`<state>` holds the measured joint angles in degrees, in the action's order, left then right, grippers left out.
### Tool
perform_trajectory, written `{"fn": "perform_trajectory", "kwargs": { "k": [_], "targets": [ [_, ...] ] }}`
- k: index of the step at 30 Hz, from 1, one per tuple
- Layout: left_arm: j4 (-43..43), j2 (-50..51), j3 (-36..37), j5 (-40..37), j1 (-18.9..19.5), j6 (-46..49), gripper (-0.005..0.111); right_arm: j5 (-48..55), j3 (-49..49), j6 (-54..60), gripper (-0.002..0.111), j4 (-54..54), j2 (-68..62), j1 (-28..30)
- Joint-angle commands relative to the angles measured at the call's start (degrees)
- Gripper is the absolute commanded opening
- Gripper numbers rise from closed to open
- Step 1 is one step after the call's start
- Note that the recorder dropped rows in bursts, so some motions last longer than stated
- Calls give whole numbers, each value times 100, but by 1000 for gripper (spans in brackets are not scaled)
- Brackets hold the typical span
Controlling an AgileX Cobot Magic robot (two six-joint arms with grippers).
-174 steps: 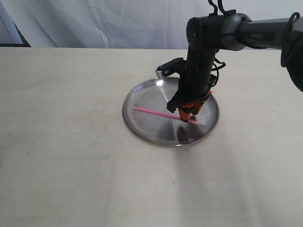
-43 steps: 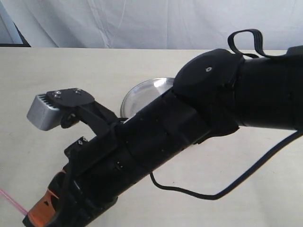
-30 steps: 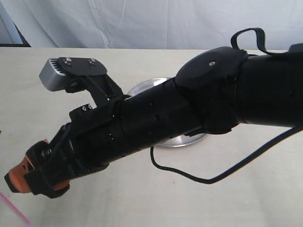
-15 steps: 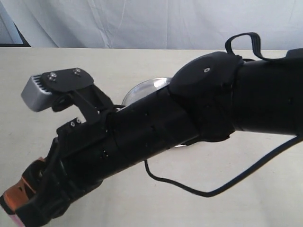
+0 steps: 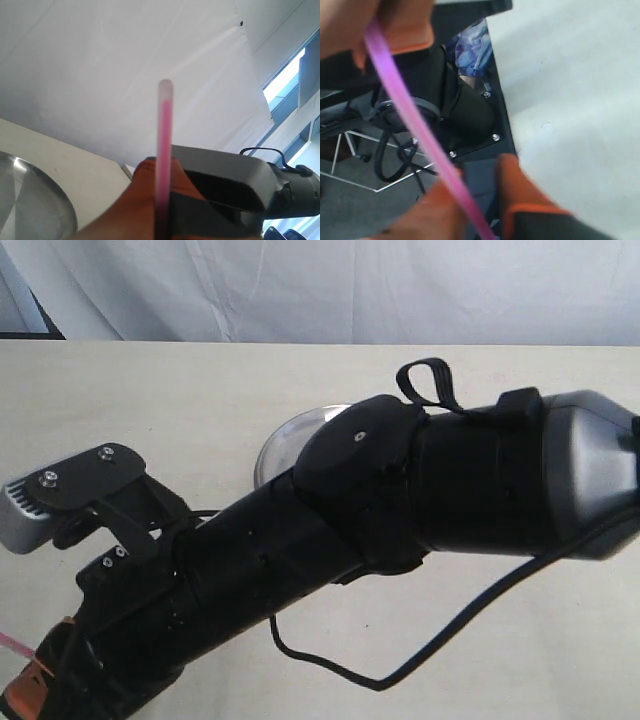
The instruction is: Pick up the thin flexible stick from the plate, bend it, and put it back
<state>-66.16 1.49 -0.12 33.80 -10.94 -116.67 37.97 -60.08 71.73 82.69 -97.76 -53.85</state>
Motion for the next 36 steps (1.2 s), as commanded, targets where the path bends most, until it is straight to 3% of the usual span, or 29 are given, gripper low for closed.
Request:
{"fn": "perform_trajectory", "kwargs": {
  "k": [1, 6, 8, 20, 23, 27, 29, 32, 36],
  "targets": [
    [-305, -12, 12, 98, -59, -3, 0, 228, -65, 30, 0, 9, -14, -11],
    [-1840, -12, 12, 77, -59, -48, 0, 1238, -376, 30, 0, 21, 38, -11],
    [-1993, -12, 12, 77, -59, -179, 0, 1358, -482, 30, 0, 21, 66, -11],
    [-349, -12, 12, 66, -59, -168, 2, 108, -543, -139, 0, -364, 79, -11],
    [-283, -12, 12, 66, -59, -167, 13, -287, -543, -139, 0, -323, 79, -11],
    [-283, -12, 12, 81, -59, -178, 39, -642, -543, -126, 0, 51, 79, -11],
    [-283, -12, 12, 69, -59, -178, 47, -658, -543, -126, 0, 52, 79, -11],
    [-311, -12, 12, 69, -59, -178, 41, -384, -543, -126, 0, 68, 79, -11],
    [-655, -12, 12, 69, -59, -167, 8, 79, -543, -126, 0, 390, 79, -11]
  ]
}}
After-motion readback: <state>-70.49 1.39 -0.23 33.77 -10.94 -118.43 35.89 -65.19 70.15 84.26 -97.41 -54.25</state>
